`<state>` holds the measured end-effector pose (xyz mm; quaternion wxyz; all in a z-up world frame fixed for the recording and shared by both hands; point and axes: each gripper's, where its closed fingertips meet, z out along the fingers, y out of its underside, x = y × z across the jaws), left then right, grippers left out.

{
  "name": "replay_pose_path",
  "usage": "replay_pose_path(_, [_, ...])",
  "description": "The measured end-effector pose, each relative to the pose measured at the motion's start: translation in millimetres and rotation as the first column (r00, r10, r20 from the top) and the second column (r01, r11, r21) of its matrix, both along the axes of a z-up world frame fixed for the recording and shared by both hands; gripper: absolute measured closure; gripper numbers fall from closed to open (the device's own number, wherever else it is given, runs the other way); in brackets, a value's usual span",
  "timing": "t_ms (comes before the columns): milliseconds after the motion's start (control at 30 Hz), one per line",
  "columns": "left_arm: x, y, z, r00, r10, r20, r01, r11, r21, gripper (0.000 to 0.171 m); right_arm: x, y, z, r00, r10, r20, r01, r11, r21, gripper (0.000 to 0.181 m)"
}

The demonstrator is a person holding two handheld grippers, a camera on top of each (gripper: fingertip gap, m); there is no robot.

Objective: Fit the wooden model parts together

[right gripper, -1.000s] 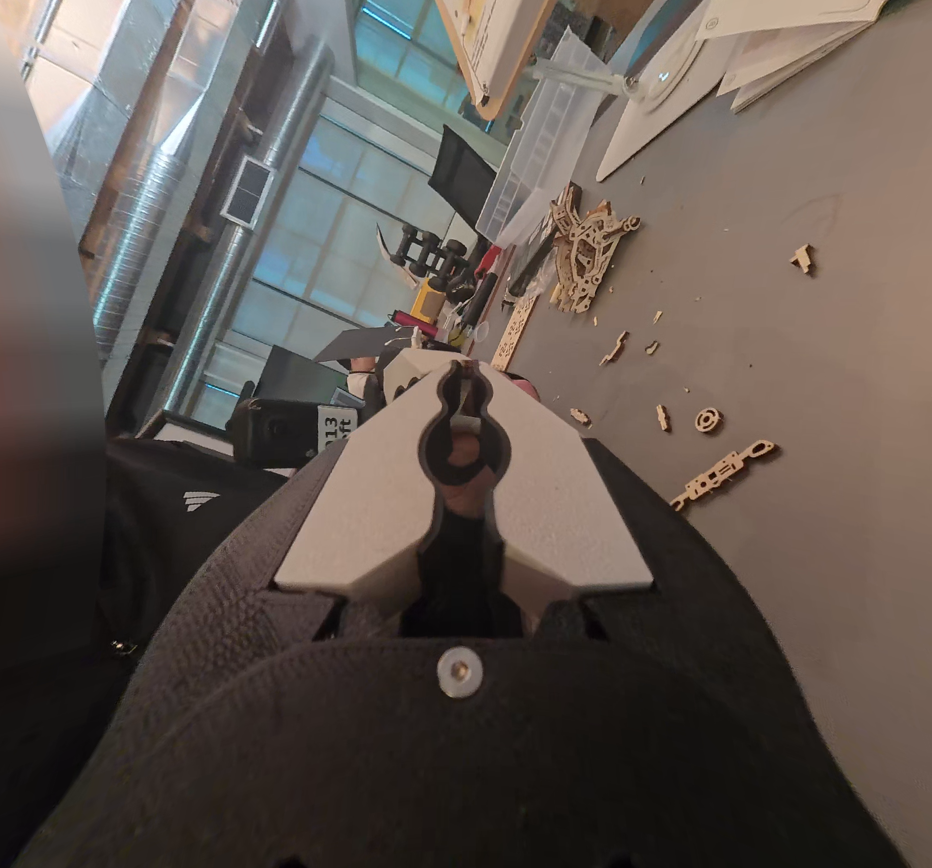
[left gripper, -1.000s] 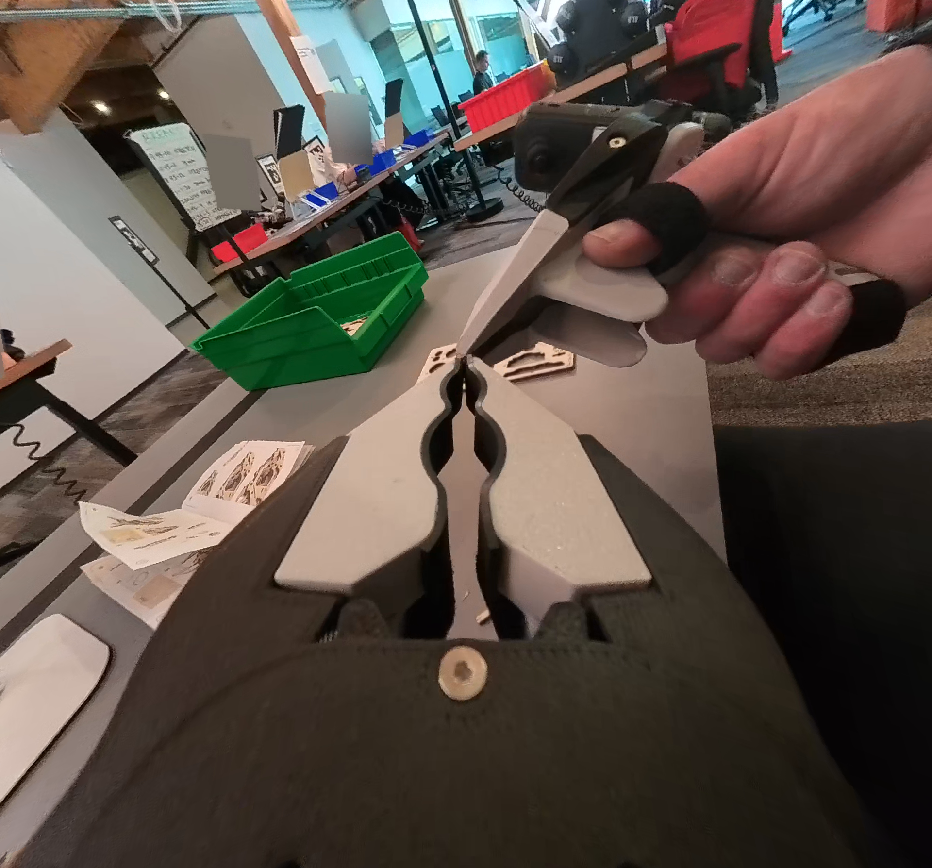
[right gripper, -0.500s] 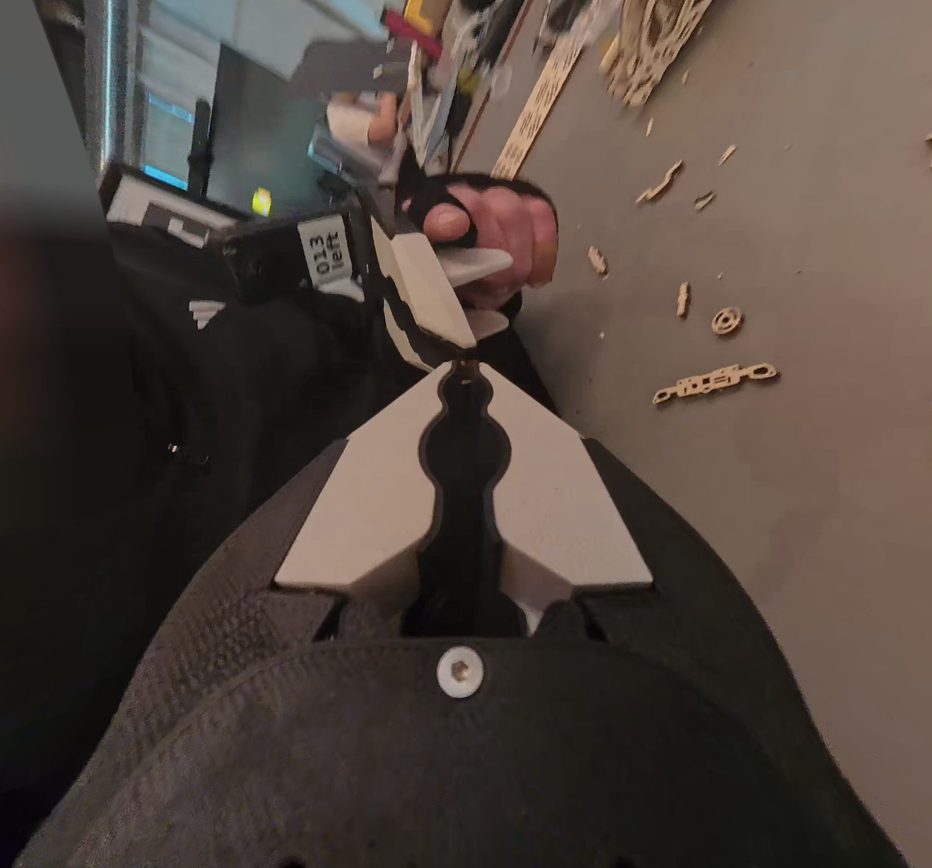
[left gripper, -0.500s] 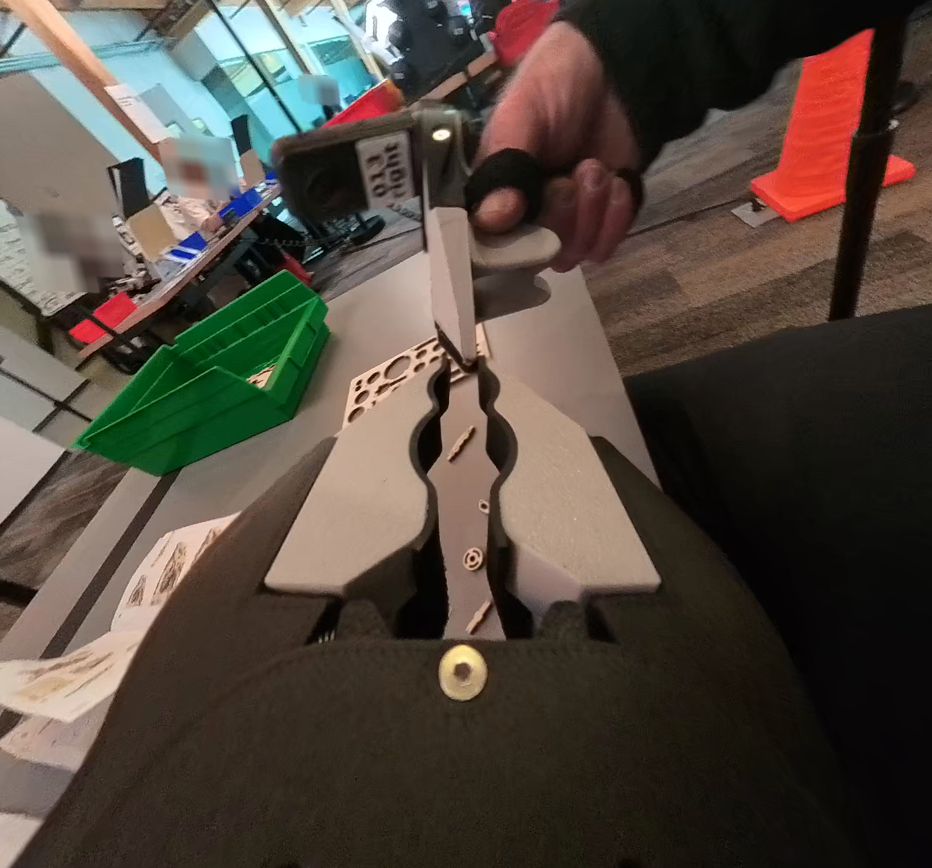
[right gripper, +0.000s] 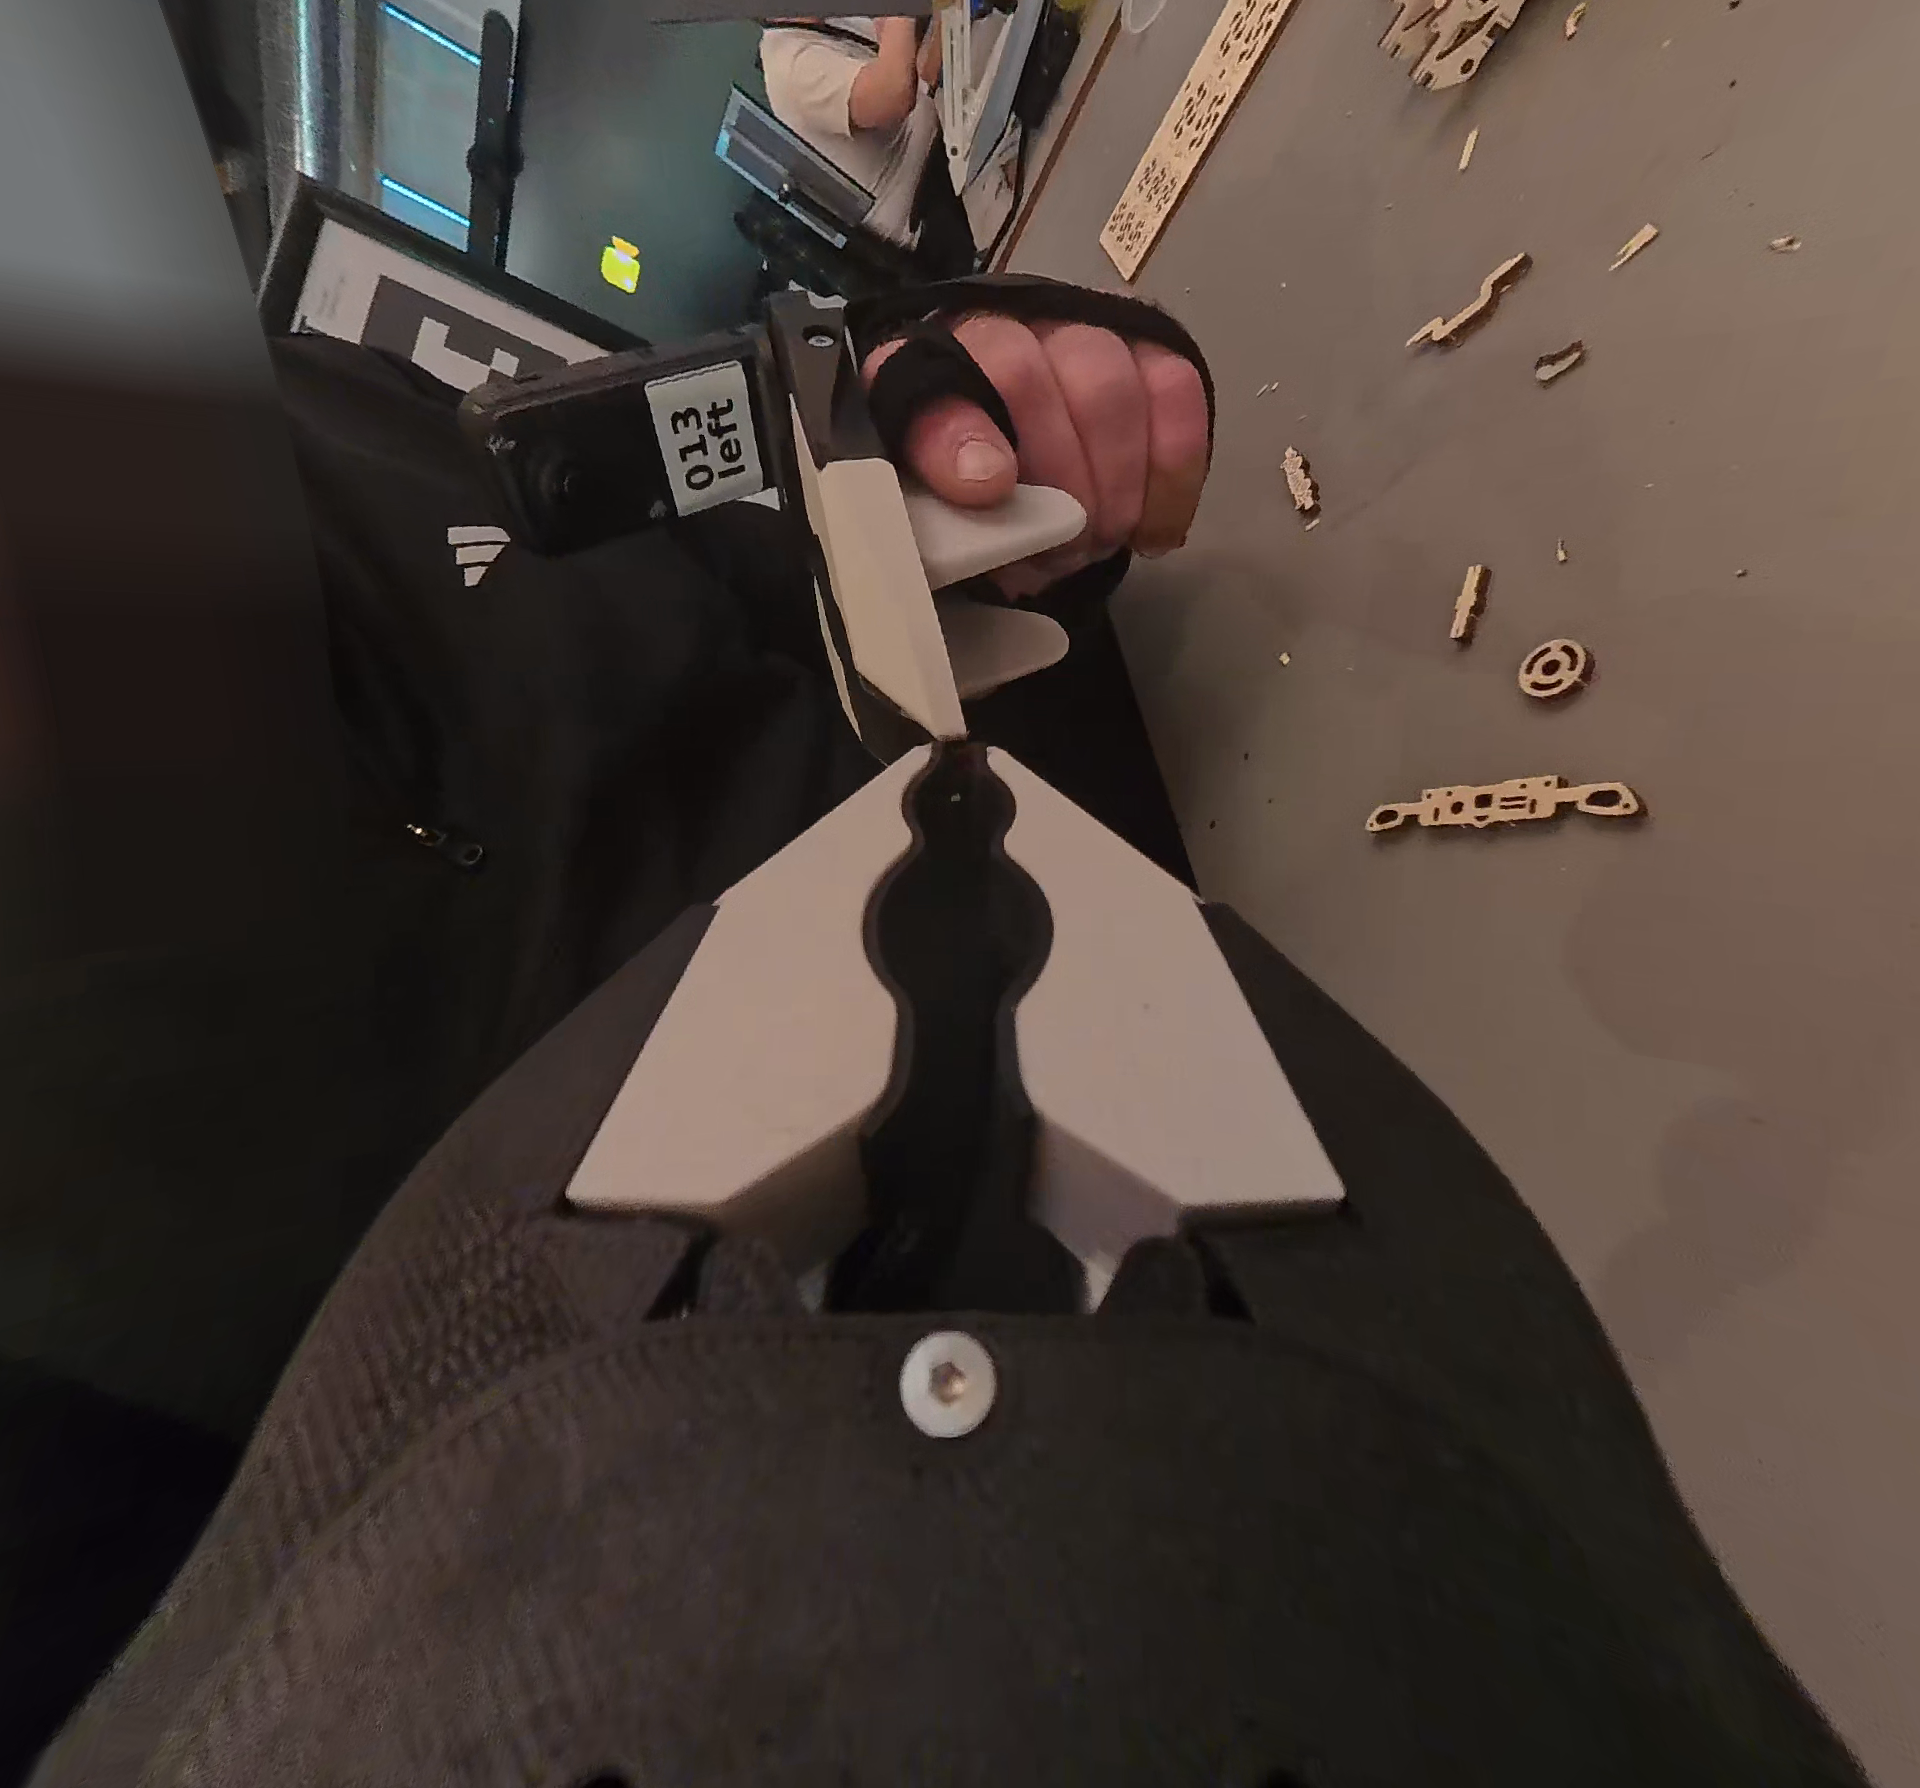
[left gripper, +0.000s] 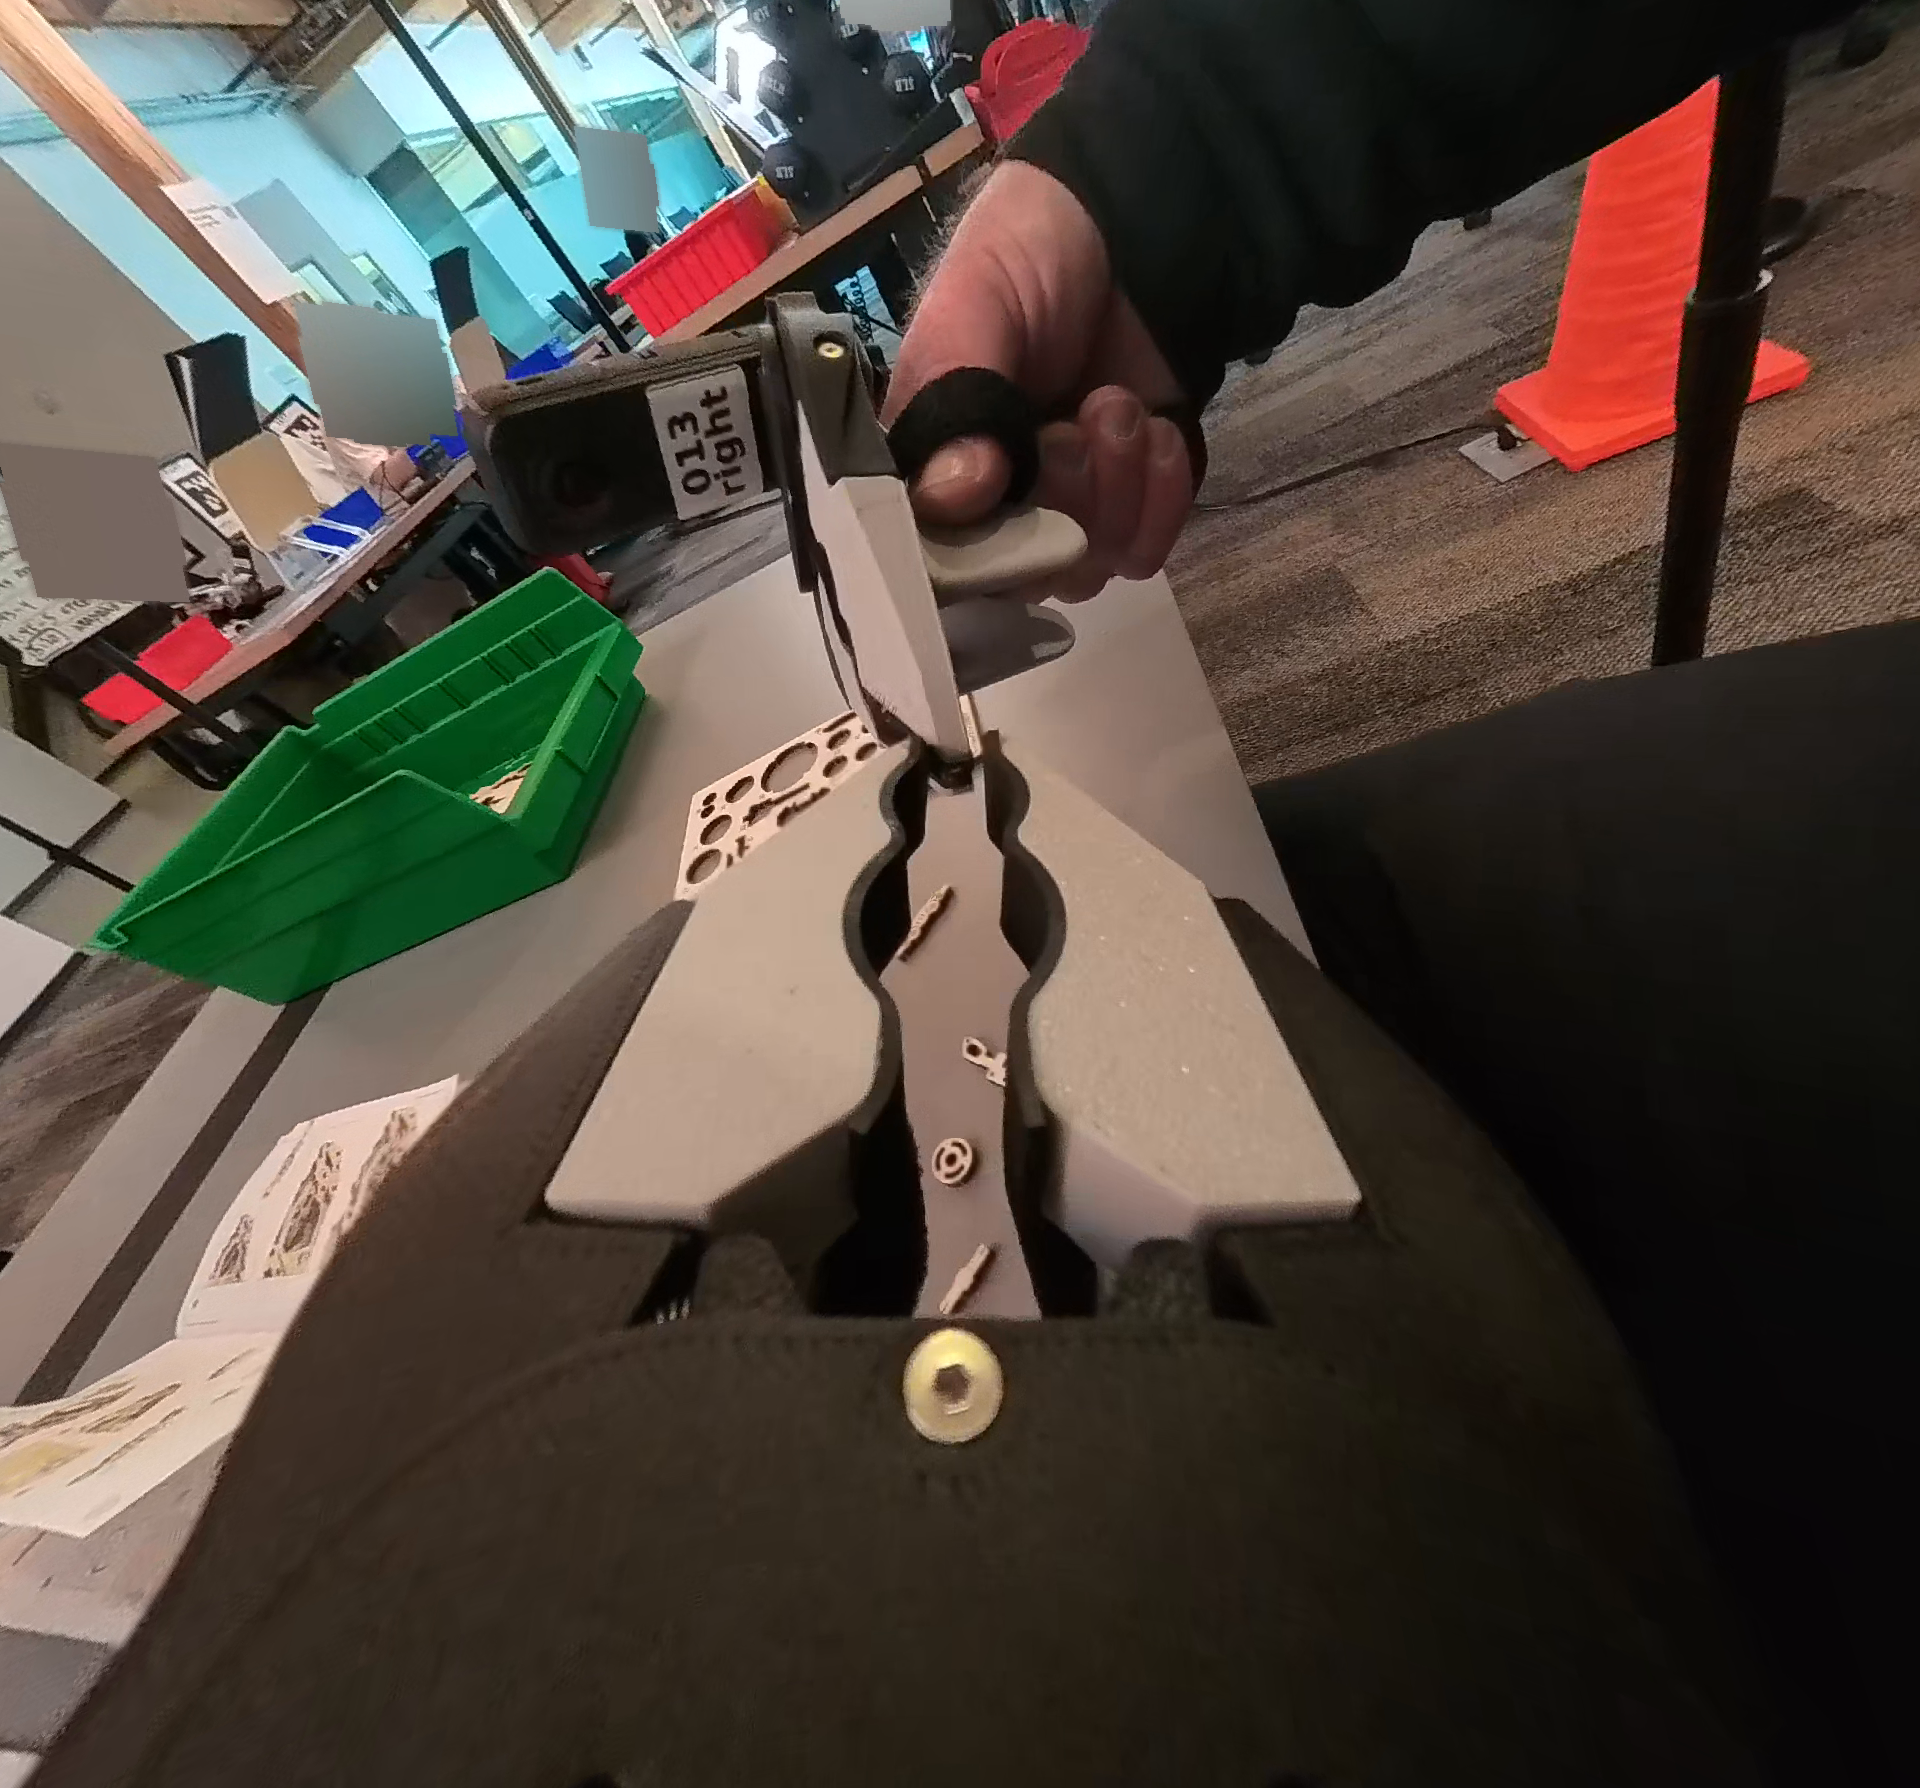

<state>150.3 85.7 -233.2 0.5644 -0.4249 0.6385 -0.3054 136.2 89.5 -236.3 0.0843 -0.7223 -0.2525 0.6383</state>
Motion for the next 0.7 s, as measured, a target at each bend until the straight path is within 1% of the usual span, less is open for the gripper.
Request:
replay_pose_path(233, [-1,-1,-2,1.000,-0.016,0.003,0.016,1.000,-0.020,0.168,0,-2,0,0.999,0.027,-0.024,-0.027,1.000,-0.010,0.181])
replay_pose_path(333, [-2,3,-1,1.000,0.004,0.014,-0.004,1.000,-0.024,0.169,-1,2,1,0.999,0.006,-0.038,-0.006,1.000,-0.006,0.181])
replay_pose_path(500, [-5,18,2,0.994,0.098,0.047,-0.096,0.995,-0.030,0.170,-4,18,4,0.986,-0.136,-0.091,0.137,0.991,0.003,0.180])
replay_pose_path(700, [-8,34,6,0.980,0.179,0.084,-0.177,0.984,-0.025,0.170,-6,34,8,0.940,-0.312,-0.139,0.318,0.948,0.023,0.180])
